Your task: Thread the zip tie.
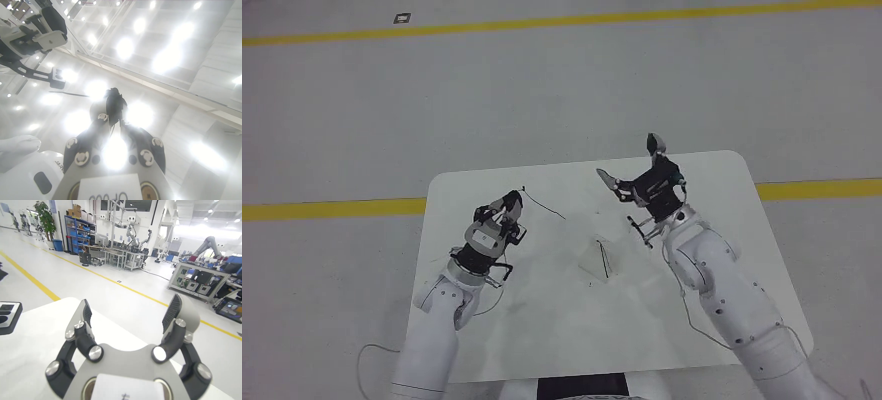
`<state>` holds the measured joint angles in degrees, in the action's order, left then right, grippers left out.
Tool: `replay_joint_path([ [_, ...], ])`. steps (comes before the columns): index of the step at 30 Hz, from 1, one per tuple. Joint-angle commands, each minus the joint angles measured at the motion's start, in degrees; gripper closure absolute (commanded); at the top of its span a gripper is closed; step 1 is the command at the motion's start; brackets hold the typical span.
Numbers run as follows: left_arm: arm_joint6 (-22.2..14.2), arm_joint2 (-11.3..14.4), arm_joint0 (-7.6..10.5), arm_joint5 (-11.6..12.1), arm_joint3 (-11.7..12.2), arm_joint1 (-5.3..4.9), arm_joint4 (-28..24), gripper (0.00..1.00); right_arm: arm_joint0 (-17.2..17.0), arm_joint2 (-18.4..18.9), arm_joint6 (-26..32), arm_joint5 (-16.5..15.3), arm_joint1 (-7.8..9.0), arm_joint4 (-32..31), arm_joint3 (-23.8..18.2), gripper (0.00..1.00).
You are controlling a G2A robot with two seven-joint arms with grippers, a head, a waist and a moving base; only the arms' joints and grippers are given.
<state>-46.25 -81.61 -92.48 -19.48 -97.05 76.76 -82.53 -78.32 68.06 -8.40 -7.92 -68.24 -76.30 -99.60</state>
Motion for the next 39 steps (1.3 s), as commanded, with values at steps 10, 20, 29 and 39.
replay_joint_path([
  [10,-2.8,-0.6,-0.99,0.0,-0.5,-2.75,-2.1,1.00,-0.6,6.3,8.8,-2.2,-0.13,19.3,-0.8,0.00],
  [20,-4.0,0.3,-1.30,0.0,-0.7,-3.47,-3.0,1.00,-1.0,6.6,11.1,-1.7,-0.22,22.4,-1.1,0.00],
  [29,-4.0,0.3,-1.30,0.0,-0.7,-3.47,-3.0,1.00,-1.0,6.6,11.1,-1.7,-0.22,22.4,-1.1,0.00],
  [39,-4.0,0.3,-1.30,0.0,-0.7,-3.47,-3.0,1.00,-1.0,6.6,11.1,-1.7,-0.22,22.4,-1.1,0.00],
])
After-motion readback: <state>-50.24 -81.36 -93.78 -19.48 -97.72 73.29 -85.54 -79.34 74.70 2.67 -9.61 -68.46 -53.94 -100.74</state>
